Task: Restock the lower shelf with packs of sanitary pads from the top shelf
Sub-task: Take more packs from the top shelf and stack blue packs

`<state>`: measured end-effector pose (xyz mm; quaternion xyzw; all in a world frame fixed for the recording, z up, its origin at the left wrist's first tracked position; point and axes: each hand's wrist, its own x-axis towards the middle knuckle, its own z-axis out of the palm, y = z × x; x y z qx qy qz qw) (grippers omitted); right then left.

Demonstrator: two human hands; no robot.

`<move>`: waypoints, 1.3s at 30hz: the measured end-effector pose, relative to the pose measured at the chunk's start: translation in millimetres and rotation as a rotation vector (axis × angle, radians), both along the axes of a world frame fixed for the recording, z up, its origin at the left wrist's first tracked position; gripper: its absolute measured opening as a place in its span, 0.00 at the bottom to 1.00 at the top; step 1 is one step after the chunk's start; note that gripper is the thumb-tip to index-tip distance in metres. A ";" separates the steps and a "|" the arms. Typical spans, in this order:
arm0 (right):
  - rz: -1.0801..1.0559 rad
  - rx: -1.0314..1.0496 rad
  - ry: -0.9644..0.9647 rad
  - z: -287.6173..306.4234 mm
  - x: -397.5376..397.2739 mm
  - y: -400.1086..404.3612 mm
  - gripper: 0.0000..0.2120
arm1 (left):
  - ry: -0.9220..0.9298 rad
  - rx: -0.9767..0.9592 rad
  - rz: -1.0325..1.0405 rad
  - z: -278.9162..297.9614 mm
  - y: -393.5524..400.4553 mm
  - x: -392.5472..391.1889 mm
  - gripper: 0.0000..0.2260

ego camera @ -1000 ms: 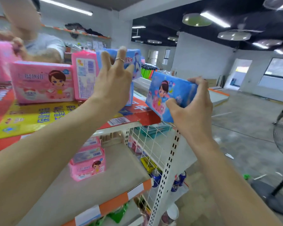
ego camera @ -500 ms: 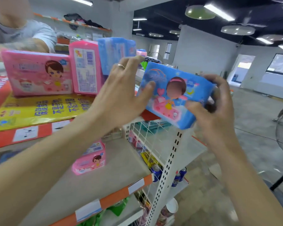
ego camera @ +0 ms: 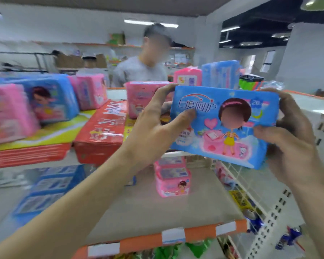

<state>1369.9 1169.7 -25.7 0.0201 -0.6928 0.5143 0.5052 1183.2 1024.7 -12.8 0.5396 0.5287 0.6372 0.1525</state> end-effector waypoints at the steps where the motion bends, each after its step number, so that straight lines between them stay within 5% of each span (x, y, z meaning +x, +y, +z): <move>1: 0.048 -0.019 0.014 0.0 -4.1 -3.3 0.27 | -0.023 0.007 0.001 0.8 -7.8 1.5 0.23; 11: 0.352 -0.189 -0.060 -48.4 -16.7 -32.0 0.30 | -0.112 0.044 0.318 -42.2 -70.6 52.8 0.17; 17: 0.391 -0.094 -0.197 -90.8 -15.4 -53.0 0.47 | -0.091 -0.002 0.554 -86.8 -99.6 81.3 0.21; 28: 0.340 -0.023 -0.297 -133.9 -11.8 -81.3 0.18 | -0.253 -0.115 0.663 -143.5 -121.9 94.5 0.26; 31: 0.289 -0.049 -0.359 -152.6 -14.2 -90.6 0.10 | -0.301 -0.187 0.663 -160.4 -126.1 93.7 0.18; 39: 0.305 -0.150 -0.502 -180.0 -40.8 -149.4 0.16 | -0.415 -0.264 0.635 -189.6 -180.2 62.4 0.12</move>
